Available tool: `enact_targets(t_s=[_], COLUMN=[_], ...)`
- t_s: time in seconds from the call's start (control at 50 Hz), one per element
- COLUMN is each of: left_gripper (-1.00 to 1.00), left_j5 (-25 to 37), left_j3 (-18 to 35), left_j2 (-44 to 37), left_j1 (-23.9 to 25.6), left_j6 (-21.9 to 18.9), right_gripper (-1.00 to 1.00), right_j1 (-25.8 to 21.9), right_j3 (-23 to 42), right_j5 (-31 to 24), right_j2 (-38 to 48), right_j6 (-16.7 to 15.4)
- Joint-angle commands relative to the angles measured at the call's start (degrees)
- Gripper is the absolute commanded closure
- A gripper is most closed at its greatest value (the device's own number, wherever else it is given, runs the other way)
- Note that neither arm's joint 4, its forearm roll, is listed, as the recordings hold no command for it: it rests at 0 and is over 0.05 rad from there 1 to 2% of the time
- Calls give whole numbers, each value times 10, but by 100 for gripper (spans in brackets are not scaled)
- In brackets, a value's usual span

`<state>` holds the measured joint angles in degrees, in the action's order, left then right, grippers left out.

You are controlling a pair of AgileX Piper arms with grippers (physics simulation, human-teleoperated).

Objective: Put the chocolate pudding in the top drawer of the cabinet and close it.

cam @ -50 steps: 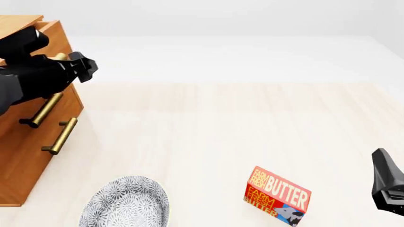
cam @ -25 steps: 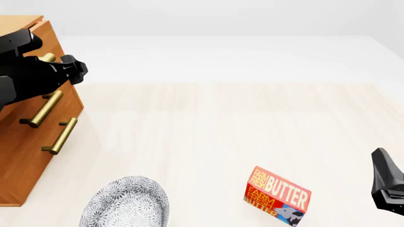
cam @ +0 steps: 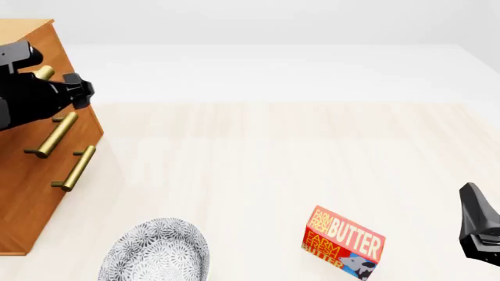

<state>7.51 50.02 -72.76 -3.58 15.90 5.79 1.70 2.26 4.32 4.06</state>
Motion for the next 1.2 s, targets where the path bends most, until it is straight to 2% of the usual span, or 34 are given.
enact_targets(t_s=[0.02,0.14,0.36,0.46,0.52,0.94,1.2], left_gripper=[-100,-100,-100,-100,-100,-100,-100], left_j5=[8,12,10,13,27,64,56], left_j3=[-18,-17,-20,-23,-15,12,-11], left_j2=[-22,-19,-16,-7,14,55,82], left_j1=[-31,-54,-52,-41,-10,31,50], left_j6=[7,-3,0,3,8,1,10], right_gripper=[-100,-100,-100,-100,-100,-100,-100], right_j1=[1,1,1,1,1,0,1], right_j3=[0,0,0,0,-1,-1,-1], right_j5=[-1,-1,-4,-5,-7,-11,-9], right_j2=[-2,-2,-6,-8,-12,-17,-16], right_j6=[-1,0,0,0,-1,0,-1])
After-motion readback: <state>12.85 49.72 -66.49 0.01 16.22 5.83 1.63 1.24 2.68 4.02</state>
